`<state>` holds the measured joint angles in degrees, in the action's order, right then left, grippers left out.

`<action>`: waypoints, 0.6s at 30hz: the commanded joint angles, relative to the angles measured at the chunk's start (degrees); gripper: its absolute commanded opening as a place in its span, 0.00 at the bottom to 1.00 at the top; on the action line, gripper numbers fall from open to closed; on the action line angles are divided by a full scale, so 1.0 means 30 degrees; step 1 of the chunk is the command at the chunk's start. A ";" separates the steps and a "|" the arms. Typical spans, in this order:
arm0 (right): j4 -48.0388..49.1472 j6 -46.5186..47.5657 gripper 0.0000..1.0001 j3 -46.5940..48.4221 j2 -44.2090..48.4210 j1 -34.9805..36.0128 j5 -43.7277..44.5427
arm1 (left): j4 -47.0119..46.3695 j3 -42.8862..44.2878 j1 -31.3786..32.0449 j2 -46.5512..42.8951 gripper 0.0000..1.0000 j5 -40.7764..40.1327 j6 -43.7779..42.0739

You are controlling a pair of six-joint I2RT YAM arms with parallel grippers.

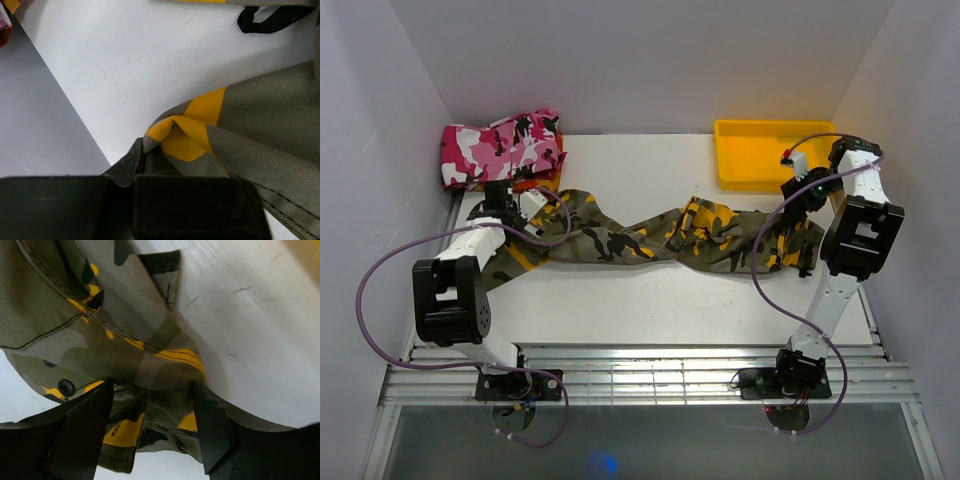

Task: Fold and stack the trousers
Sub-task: Flatten the trousers out

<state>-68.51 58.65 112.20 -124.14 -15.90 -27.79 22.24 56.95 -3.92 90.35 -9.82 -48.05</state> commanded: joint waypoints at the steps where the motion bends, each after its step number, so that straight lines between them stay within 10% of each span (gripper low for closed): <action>1: 0.0216 0.0140 0.70 -0.1304 0.0657 0.0348 -0.0288 | -0.0118 0.0236 -0.0011 -0.0233 0.00 0.0404 0.0489; 4: 0.1187 -0.0128 0.60 -0.1455 0.0248 0.0407 -0.0200 | 0.0291 0.0440 -0.0011 -0.0057 0.00 0.0521 0.0985; 5: 0.0954 0.0047 0.33 -0.1251 0.0159 0.0495 -0.0199 | 0.0437 0.0586 -0.0011 -0.0028 0.00 0.0608 0.1104; 8: 0.0134 0.0428 0.08 0.0183 0.0361 0.0408 -0.0638 | 0.0760 0.0705 -0.0011 -0.0203 0.00 0.0638 0.1398; 14: 0.0567 0.1981 0.08 0.0659 0.4311 0.0233 -0.0844 | 0.1171 0.0529 -0.0098 -0.1284 0.00 0.0580 0.2129; 18: 0.3989 0.4319 0.08 -0.4632 0.8790 0.0203 0.0118 | 0.2161 0.0762 -0.0740 -0.2193 0.00 0.1802 0.2599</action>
<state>-62.02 62.70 105.03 -108.95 -14.87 -28.25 26.30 57.17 -4.38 88.66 -7.70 -42.37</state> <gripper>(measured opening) 0.110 0.026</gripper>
